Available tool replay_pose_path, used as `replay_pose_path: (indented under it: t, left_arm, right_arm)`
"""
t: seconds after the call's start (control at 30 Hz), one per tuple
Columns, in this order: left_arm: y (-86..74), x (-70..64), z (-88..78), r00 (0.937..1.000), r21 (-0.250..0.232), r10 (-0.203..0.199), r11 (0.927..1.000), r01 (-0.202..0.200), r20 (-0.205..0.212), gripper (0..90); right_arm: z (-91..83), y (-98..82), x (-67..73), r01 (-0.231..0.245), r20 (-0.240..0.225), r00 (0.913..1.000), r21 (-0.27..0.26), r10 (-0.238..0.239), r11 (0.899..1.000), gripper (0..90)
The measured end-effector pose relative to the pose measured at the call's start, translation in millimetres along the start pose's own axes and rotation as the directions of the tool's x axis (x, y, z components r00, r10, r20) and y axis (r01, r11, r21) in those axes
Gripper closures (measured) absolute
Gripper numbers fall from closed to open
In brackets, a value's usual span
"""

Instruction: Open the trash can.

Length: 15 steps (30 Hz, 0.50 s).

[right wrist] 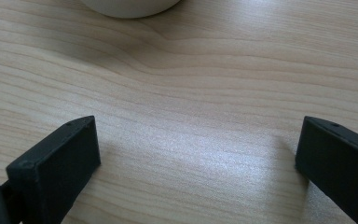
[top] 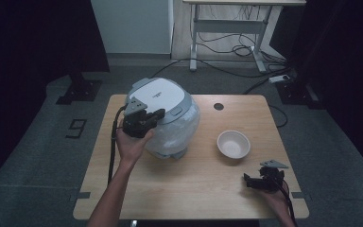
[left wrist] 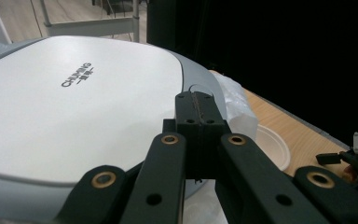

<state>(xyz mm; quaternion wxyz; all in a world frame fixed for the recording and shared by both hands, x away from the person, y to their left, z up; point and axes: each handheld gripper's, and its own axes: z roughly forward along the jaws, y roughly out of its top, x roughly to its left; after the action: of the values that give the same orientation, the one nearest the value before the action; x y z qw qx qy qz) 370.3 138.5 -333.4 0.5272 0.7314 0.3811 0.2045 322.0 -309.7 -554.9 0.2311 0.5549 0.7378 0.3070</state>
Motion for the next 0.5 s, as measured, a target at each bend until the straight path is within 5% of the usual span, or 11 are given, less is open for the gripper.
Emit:
replay_pose_path:
  t: [0.5]
  left_arm:
    - [7.9,-4.5,20.3,0.9998,0.023,-0.002,0.9997,0.001,0.019,90.0]
  right_arm:
    - [0.0,0.0,0.0,0.0,0.0,1.0,0.0,0.0,1.0,0.0]
